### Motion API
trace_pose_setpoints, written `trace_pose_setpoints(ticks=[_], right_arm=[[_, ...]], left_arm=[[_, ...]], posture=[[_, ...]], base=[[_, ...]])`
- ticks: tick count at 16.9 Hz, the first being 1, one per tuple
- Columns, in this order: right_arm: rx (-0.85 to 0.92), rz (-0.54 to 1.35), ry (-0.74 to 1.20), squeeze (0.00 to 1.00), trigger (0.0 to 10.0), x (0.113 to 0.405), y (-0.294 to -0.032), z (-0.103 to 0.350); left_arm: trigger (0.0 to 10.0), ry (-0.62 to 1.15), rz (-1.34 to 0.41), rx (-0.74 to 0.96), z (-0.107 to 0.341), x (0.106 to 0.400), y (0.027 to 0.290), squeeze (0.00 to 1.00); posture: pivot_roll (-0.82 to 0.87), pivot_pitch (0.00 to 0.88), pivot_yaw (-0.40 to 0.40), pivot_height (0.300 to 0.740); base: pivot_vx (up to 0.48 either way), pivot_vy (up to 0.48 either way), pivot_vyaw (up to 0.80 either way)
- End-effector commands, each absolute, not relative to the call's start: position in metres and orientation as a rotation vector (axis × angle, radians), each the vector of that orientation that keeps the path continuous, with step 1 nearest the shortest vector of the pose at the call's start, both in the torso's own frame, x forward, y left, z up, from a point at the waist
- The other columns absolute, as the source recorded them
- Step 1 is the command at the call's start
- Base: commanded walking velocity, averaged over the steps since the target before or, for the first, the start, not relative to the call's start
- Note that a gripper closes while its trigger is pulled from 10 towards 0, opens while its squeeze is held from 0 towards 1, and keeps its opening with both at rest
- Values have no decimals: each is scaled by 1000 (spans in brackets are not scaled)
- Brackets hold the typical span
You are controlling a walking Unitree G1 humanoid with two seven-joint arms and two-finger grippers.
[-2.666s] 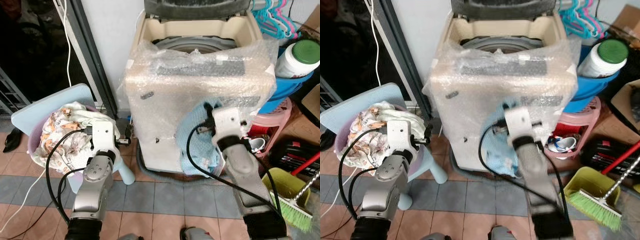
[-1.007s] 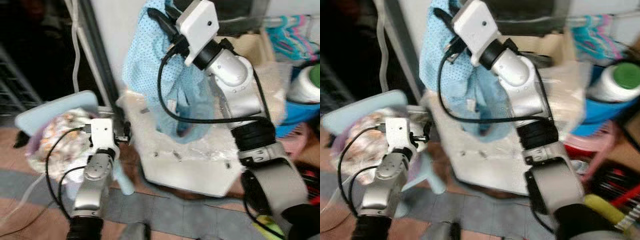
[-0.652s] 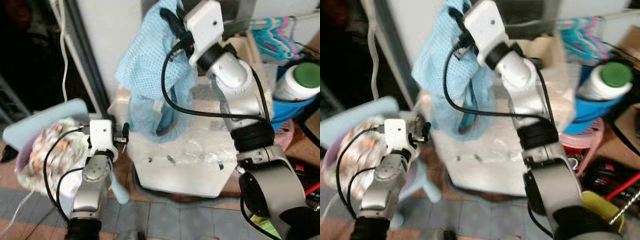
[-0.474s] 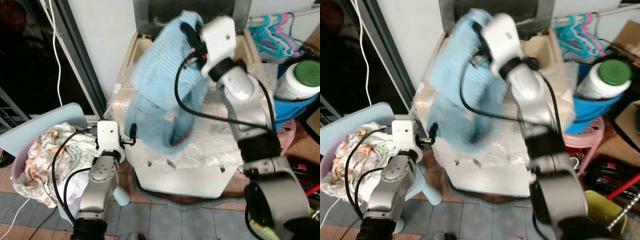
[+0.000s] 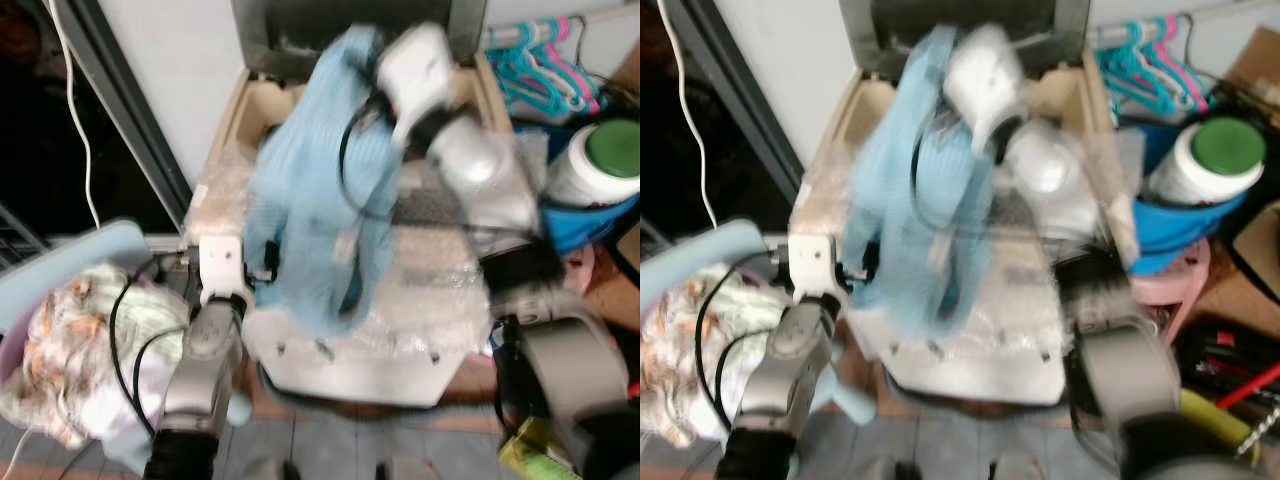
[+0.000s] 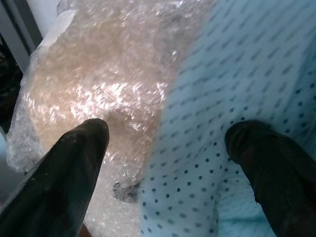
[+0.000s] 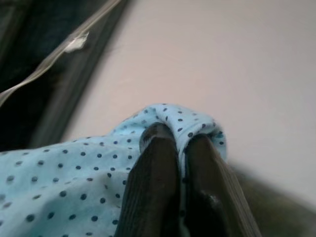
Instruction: Clothes washing
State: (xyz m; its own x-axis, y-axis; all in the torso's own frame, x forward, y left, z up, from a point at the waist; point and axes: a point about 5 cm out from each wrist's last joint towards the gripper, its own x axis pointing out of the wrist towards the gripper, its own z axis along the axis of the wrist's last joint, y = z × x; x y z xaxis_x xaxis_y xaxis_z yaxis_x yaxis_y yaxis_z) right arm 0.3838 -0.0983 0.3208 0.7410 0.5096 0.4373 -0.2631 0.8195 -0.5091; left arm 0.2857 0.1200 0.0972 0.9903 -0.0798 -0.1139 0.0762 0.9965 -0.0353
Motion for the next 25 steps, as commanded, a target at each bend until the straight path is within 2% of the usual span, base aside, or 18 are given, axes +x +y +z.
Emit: trace_pose_setpoints(ticks=[1, 3, 5, 6, 8, 10, 11, 12, 13, 17, 18, 21, 23, 24, 25], right_arm=[[-354, 280, -833, 0, 10000, 375, -113, 387], [-362, 171, -988, 0, 10000, 363, -129, 428], [-396, 132, -1031, 0, 10000, 359, -134, 439], [-387, 222, -871, 0, 10000, 376, -124, 397], [-414, 318, -663, 0, 10000, 391, -110, 335], [-443, 426, -432, 0, 10000, 393, -98, 275], [-477, 461, -379, 0, 10000, 390, -95, 256], [-514, 522, -235, 345, 10000, 380, -93, 214], [-469, 534, -160, 1000, 10000, 370, -96, 193], [-473, 535, -138, 1000, 10000, 359, -105, 182], [-496, 560, -162, 1000, 10000, 355, -110, 186], [-413, 624, -282, 1000, 10000, 340, -129, 212], [-338, 781, -253, 1000, 10000, 329, -131, 216], [-337, 876, -219, 953, 10000, 322, -129, 212], [-350, 943, -177, 953, 10000, 317, -126, 207]], left_arm=[[10000, 125, -26, -9, 95, 287, 134, 0], [10000, 126, -15, -4, 96, 288, 136, 0], [10000, 121, -2, -2, 96, 288, 138, 0], [10000, 121, -3, -4, 95, 288, 136, 0], [10000, 117, -4, -3, 96, 288, 135, 0], [10000, 118, 0, 0, 96, 288, 136, 0], [10000, 118, 1, 1, 96, 288, 136, 0], [10000, 120, 2, 3, 96, 288, 137, 0], [10000, 118, -2, 4, 96, 288, 137, 0], [10000, 78, -63, -46, 102, 287, 132, 0], [10000, 69, -87, -33, 104, 286, 131, 0], [10000, 77, -77, -14, 102, 284, 137, 0], [10000, 77, -79, -12, 101, 283, 137, 0], [10000, 76, -84, -11, 101, 283, 136, 0], [10000, 76, -88, -10, 102, 284, 136, 0]], posture=[[-101, 0, 91, 740], [-97, 0, 85, 740], [-102, 0, 82, 740], [-102, 0, 81, 740], [-96, 0, 82, 740], [-95, 0, 85, 740], [-97, 0, 89, 740], [-100, 0, 91, 740], [-104, 0, 94, 740], [-103, 0, 98, 740], [-99, 0, 98, 740], [-95, 0, 96, 740], [-97, 0, 99, 740], [-98, 0, 101, 740], [-99, 0, 104, 740]], base=[[0, 0, 0], [0, 0, 0], [0, 0, 0], [0, 0, 0], [0, 0, 0], [0, 0, 0], [0, 0, 0], [0, 0, 0], [0, 0, 0], [0, 0, 0], [0, 0, 0], [0, 0, 0], [0, 0, 0], [0, 0, 0], [0, 0, 0]])
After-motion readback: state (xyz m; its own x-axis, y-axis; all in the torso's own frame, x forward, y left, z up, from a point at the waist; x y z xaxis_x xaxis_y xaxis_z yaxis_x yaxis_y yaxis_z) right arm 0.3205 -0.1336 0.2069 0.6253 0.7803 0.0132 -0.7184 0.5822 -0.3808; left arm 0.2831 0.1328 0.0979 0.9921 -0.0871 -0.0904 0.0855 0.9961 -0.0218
